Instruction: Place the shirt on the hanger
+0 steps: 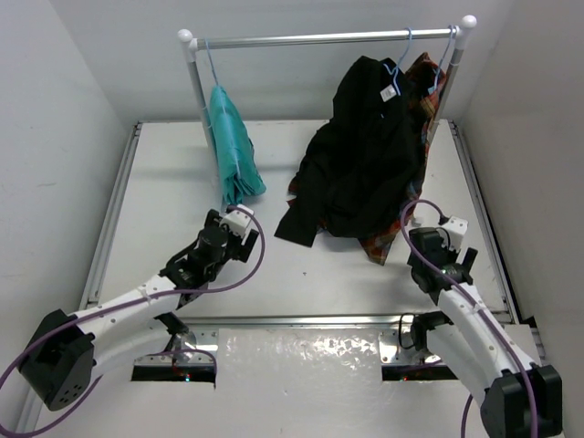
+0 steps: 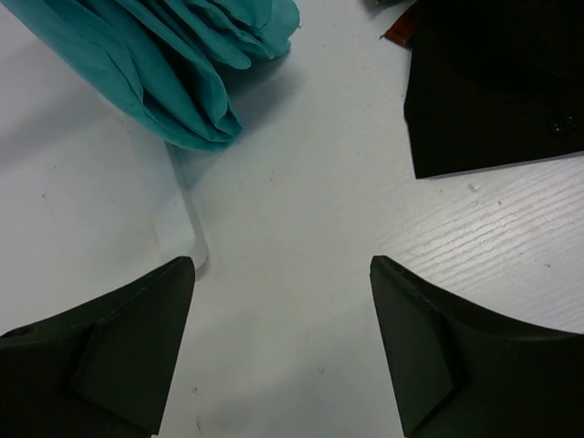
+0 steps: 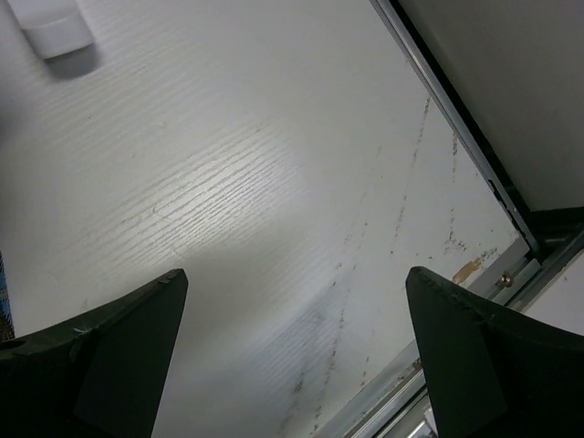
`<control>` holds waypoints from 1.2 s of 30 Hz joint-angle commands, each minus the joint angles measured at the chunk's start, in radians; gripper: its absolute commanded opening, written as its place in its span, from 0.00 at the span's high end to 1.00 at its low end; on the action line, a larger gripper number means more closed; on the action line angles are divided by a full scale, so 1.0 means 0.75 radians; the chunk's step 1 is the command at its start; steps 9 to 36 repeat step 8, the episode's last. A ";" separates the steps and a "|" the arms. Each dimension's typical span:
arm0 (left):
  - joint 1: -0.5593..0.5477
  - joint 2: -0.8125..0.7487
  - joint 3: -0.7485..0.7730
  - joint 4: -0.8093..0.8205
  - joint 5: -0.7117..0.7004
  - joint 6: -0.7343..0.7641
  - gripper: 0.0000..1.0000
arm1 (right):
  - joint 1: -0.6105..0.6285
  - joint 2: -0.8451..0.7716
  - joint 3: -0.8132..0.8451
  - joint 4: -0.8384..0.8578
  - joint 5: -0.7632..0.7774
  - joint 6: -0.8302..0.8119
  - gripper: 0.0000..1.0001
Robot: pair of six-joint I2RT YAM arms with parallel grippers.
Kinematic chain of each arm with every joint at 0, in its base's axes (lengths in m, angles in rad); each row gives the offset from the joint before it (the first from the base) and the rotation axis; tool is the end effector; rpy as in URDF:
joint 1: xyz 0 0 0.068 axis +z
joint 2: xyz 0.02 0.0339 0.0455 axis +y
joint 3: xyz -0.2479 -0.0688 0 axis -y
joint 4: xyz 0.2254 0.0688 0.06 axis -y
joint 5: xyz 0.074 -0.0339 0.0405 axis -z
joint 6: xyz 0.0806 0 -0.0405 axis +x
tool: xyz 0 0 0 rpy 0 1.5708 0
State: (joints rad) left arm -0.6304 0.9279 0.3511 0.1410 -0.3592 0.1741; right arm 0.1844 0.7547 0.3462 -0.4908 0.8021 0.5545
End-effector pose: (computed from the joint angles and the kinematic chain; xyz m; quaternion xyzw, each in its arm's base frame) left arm 0.2013 -0.1118 0.1762 0.2365 0.8011 0.0271 0.5492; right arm 0.1591 -0.0293 0.1471 0.2864 0.8307 -0.2342 0.4160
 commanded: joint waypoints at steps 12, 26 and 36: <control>0.016 0.021 -0.024 0.121 -0.024 -0.036 0.24 | -0.005 0.047 0.033 0.061 0.103 0.132 0.01; 0.016 0.021 -0.024 0.121 -0.024 -0.036 0.24 | -0.005 0.047 0.033 0.061 0.103 0.132 0.01; 0.016 0.021 -0.024 0.121 -0.024 -0.036 0.24 | -0.005 0.047 0.033 0.061 0.103 0.132 0.01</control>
